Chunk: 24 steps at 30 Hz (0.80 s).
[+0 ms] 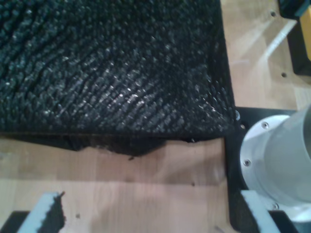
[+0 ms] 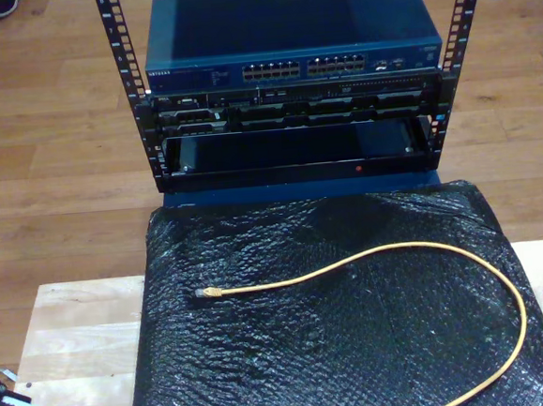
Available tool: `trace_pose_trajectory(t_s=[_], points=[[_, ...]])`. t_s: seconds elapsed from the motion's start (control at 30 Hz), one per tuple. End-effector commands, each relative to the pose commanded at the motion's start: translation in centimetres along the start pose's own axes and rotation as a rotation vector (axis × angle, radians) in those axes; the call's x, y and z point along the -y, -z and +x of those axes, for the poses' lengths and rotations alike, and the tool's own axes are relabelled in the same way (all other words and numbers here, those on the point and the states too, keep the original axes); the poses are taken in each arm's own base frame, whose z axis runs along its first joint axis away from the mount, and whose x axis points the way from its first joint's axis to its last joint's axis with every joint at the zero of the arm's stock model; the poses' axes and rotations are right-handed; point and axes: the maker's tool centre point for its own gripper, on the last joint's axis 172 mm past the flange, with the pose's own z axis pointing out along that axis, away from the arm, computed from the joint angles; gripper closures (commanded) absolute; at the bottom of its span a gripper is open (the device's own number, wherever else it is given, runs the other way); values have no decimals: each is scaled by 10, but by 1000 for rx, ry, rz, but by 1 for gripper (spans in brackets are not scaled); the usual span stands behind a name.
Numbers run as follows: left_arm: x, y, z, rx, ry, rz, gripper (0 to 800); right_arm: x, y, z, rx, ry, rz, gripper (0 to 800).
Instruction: Grab the cable and plug it in
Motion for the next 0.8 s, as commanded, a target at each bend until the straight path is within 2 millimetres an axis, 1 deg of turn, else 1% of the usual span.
trace_pose_trajectory(t_s=[0.1,0.2,0.33,0.4,0.57,0.7,0.8], points=[[-1,-4,0,-8,5,0,0,-7,7,13,-6,7,-9,4],[-1,-7,0,-13,10,-2,0,-16,7,21,-3,13,6,3],[-5,-17,2,-39,22,-10,0,-24,3,32,-4,3,31,3],[-5,-17,2,-40,22,-9,0,-27,1,35,-12,8,35,3],[-4,-18,1,-38,23,-6,0,-38,-2,58,-69,7,13,4],[-4,-18,1,-38,23,-6,0,-42,-6,74,-67,21,27,4],[-4,-18,1,-37,23,-5,0,-44,-7,79,-65,17,31,4]])
